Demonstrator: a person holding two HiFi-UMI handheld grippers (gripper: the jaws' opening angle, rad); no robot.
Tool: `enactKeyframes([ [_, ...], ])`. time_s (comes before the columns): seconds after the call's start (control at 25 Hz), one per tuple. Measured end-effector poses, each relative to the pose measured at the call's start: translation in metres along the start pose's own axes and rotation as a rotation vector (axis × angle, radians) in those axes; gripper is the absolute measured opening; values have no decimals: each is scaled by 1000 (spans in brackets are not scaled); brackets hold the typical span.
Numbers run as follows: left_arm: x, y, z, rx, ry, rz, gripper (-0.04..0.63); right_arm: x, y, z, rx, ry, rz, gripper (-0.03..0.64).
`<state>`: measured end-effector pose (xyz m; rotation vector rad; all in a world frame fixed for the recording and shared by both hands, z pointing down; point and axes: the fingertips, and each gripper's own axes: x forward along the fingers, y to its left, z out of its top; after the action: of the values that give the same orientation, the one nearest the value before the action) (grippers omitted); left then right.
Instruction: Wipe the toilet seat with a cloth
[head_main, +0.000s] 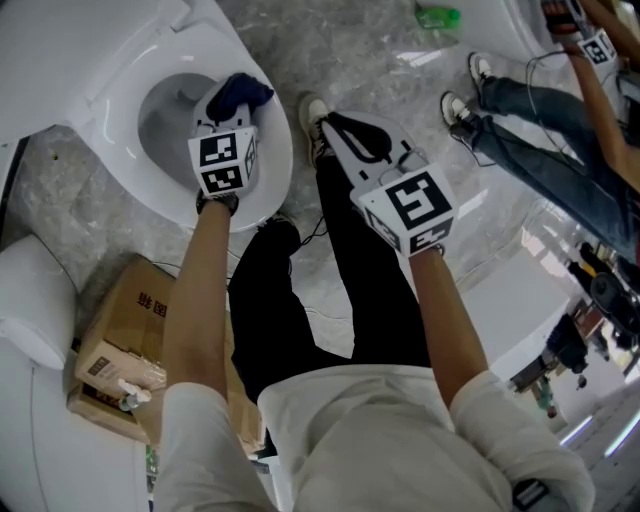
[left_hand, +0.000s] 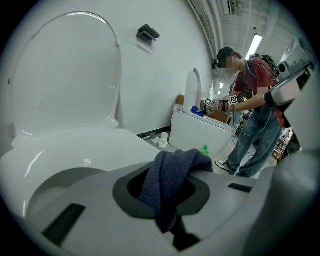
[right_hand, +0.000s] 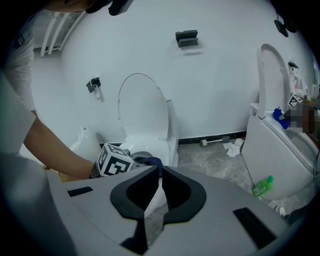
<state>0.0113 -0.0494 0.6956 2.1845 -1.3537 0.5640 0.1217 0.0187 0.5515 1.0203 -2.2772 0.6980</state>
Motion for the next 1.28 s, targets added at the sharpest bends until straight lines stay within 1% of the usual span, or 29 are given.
enactKeyframes([
  [0.24, -14, -23, -17, 68, 13, -53, 23, -12, 4, -20, 22, -1, -30, 41],
  [0.44, -28, -51, -35, 171, 41, -125, 23, -24, 2, -32, 52, -6, -72, 41],
  [0.56, -42, -65, -49, 216, 64, -163, 23, -30, 14, -34, 63, -8, -81, 41],
  [0.72, -55, -81, -72, 243, 86, -200, 23, -35, 30, -36, 63, -17, -72, 41],
  [0.92, -75, -97, -88, 278, 107, -267, 23, -33, 41, -46, 89, -37, -82, 41],
  [1.12, -92, -108, -106, 261, 168, -384, 23, -32, 50, -55, 137, -47, -81, 41],
  [1.2, -101, -113, -112, 280, 201, -431, 23, -35, 53, -58, 167, -53, -84, 41],
  [1.28, -110, -118, -120, 316, 235, -463, 23, -38, 57, -62, 184, -50, -89, 41],
])
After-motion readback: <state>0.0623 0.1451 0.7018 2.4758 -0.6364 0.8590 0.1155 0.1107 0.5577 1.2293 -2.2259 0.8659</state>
